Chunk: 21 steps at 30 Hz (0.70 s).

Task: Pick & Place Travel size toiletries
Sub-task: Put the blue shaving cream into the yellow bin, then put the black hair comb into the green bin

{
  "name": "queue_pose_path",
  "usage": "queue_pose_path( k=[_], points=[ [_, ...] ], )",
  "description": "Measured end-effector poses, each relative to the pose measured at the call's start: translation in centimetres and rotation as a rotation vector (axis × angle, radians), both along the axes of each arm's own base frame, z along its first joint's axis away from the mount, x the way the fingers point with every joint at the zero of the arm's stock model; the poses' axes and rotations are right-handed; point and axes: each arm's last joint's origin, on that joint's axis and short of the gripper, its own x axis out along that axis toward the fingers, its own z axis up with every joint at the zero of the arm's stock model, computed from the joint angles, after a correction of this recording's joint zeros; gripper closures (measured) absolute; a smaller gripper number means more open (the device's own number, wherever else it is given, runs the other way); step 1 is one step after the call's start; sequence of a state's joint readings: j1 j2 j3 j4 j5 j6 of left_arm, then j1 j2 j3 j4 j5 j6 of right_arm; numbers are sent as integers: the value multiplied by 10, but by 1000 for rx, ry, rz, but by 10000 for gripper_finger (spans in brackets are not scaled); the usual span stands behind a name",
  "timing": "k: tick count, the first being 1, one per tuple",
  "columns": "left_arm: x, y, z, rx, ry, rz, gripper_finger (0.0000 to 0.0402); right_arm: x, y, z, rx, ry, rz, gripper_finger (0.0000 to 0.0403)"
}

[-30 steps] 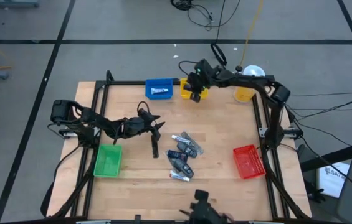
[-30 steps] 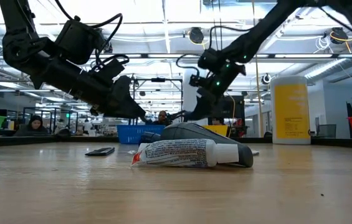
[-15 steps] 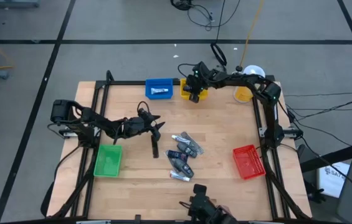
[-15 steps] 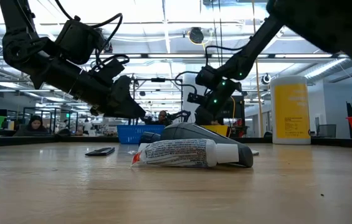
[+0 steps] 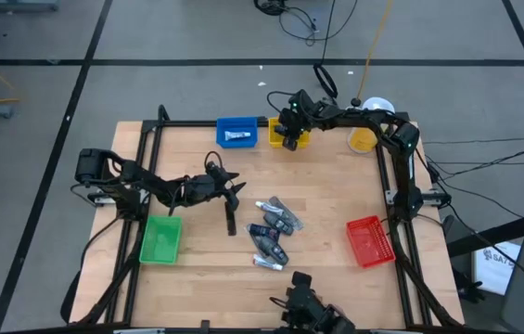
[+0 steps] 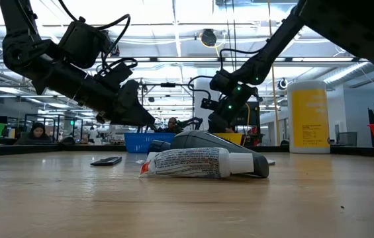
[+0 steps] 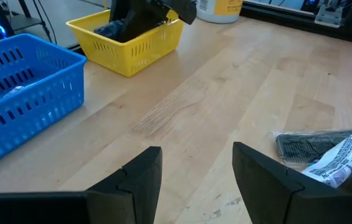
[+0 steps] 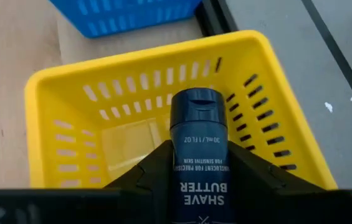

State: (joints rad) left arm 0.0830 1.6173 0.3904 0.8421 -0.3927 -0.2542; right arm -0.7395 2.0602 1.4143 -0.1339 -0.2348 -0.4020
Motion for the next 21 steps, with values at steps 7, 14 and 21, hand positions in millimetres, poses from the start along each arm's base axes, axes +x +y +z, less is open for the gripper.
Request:
queue_pose_path(
  k=[7, 14, 21],
  points=[
    [0, 0, 0, -46, -24, 17, 211, -4, -4, 0, 12, -5, -31, 237],
    [0, 0, 0, -81, -40, 15, 211, -5, 4, 35, -84, -16, -80, 223],
    [1, -1, 0, -89, -43, 0, 211, -3, 59, 97, -110, -132, -12, 236]
  ],
)
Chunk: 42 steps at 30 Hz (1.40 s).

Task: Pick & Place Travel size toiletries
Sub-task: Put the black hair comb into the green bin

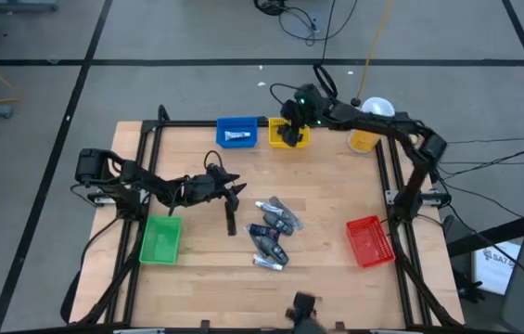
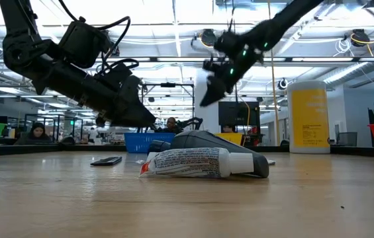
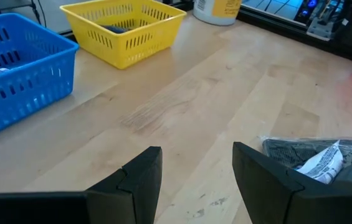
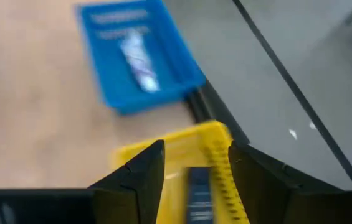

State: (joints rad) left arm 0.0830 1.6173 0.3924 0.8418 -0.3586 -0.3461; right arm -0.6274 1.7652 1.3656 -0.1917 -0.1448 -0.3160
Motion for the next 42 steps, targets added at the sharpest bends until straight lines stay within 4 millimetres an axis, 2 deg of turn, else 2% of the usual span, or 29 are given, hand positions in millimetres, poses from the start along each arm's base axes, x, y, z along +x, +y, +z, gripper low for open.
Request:
queue_pose_path(
  k=[2, 5, 12, 14, 16, 21, 24, 28, 33, 42],
  points=[
    [0, -1, 0, 0, -1, -4, 210, 0, 25, 5, -10, -41, 66, 240],
    [0, -2, 0, 3, 1, -11, 210, -6, 65, -4, 1, -117, 145, 244],
    [1, -4, 1, 44, 21, -37, 210, -35, 154, -62, 38, -366, 295, 248],
    [4, -3, 2, 66, 34, -86, 210, -45, 172, -76, 48, -442, 321, 248],
    [9, 0, 4, 57, 68, -177, 210, -55, 184, -87, 52, -492, 273, 248],
    [33, 11, 17, 21, 218, -349, 190, -74, 198, -105, 11, -523, 110, 248],
    [45, 16, 30, 70, 307, -400, 162, -82, 198, -111, -13, -507, 73, 248],
    [55, 21, 44, 131, 320, -490, 123, -85, 194, -113, -17, -502, 61, 248],
    [53, 20, 42, 97, 341, -631, 108, -85, 193, -114, -23, -485, 59, 248],
    [28, 12, 20, -145, 648, -606, 108, -85, 195, -115, -3, -481, 61, 248]
  ],
)
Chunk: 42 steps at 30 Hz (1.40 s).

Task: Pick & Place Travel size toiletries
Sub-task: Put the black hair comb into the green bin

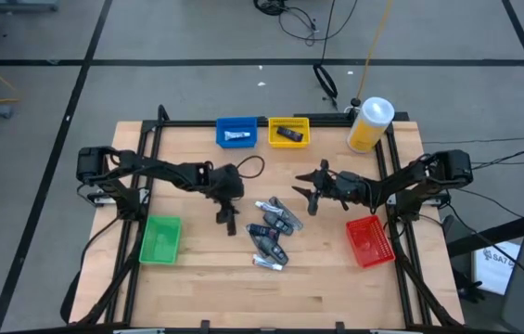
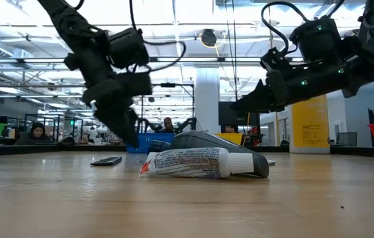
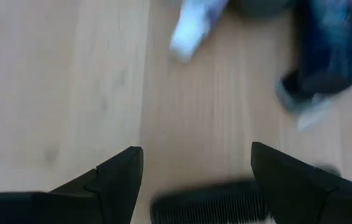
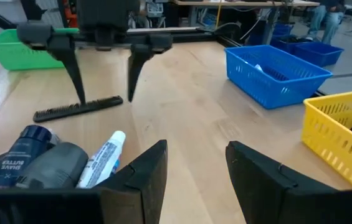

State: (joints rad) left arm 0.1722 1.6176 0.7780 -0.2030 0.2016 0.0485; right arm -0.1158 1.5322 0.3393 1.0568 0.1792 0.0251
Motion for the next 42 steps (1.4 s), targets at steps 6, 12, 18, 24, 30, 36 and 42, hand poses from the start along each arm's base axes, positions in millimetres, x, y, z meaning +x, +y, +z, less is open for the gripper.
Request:
queue_pose_path(
  k=[6, 12, 18, 24, 30, 36, 42],
  points=[
    [-6, -8, -7, 24, 62, 108, 108, 0, 0, -1, 3, 14, 0, 248],
    [-6, -27, -14, 4, 5, 95, 108, 0, 0, -1, 1, 14, -1, 248],
    [-9, -40, -16, 37, 54, 97, 108, 0, 0, -1, 0, 14, -2, 248],
    [-13, -46, -18, 116, 94, 127, 108, 0, 0, -1, -1, 14, -2, 248],
    [-12, -38, -17, 213, 75, 229, 108, 0, 0, -1, -1, 14, -2, 248],
    [6, -24, -6, 174, -145, 233, 108, 0, 0, -1, 10, 11, -3, 248],
    [19, -8, 10, 207, -369, 213, 108, 1, 5, -2, 71, 10, 139, 248]
  ],
)
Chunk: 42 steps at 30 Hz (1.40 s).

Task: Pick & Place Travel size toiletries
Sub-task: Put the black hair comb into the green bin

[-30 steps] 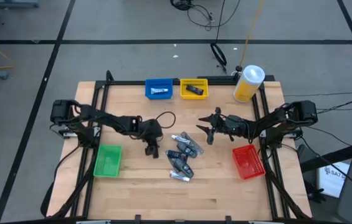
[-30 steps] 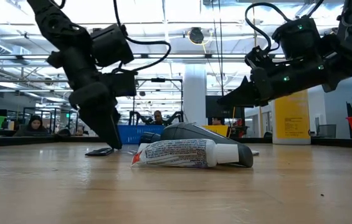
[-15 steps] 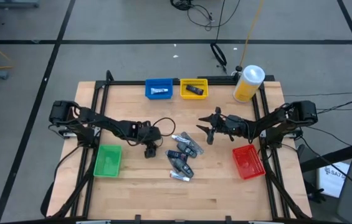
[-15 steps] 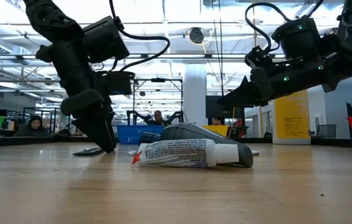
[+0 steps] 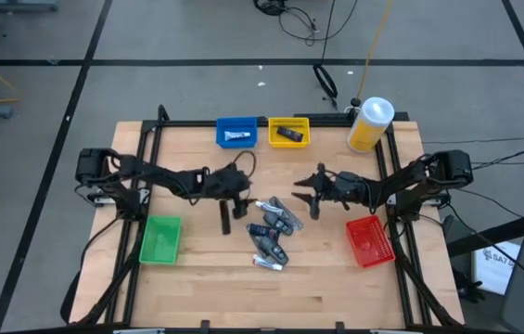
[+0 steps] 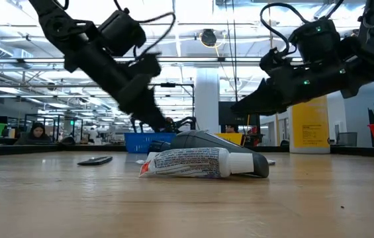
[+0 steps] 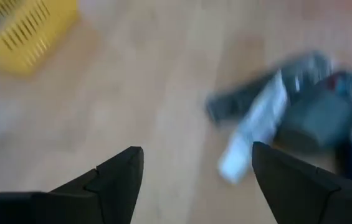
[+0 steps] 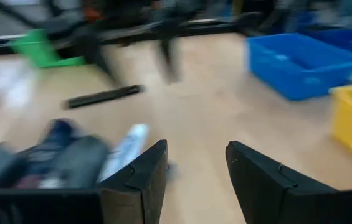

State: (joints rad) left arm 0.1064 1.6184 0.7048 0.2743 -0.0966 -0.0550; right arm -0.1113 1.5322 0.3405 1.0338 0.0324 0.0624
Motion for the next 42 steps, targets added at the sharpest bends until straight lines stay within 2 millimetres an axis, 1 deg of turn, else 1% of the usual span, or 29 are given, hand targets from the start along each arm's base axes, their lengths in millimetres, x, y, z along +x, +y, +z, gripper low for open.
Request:
queue_pose_path(
  k=[2, 6, 11, 16, 20, 29, 34, 38, 42],
  points=[
    [3, 5, 5, 18, -56, -1, 108, 1, 6, -1, 18, 15, 77, 244],
    [7, 13, 13, 54, -154, -1, 108, 3, 23, -11, 28, 159, 130, 222],
    [10, 19, 22, 74, -248, 16, 108, 6, 43, -16, -23, 302, 93, 193],
    [11, 18, 24, 70, -273, 18, 108, 4, 54, -18, 7, 337, 94, 181],
    [11, 16, 24, 57, -278, 17, 108, 2, 55, -21, -16, 372, 59, 182],
    [12, 14, 28, 54, -314, 15, 108, 2, 56, -22, -68, 378, 115, 183],
    [13, 14, 28, 55, -322, 16, 108, 7, 57, -29, -94, 354, 131, 183],
    [13, 14, 28, 55, -323, 16, 108, 11, 58, -39, -149, 358, 133, 184],
    [13, 14, 28, 55, -323, 14, 108, 13, 53, -42, -178, 365, 119, 184]
  ],
)
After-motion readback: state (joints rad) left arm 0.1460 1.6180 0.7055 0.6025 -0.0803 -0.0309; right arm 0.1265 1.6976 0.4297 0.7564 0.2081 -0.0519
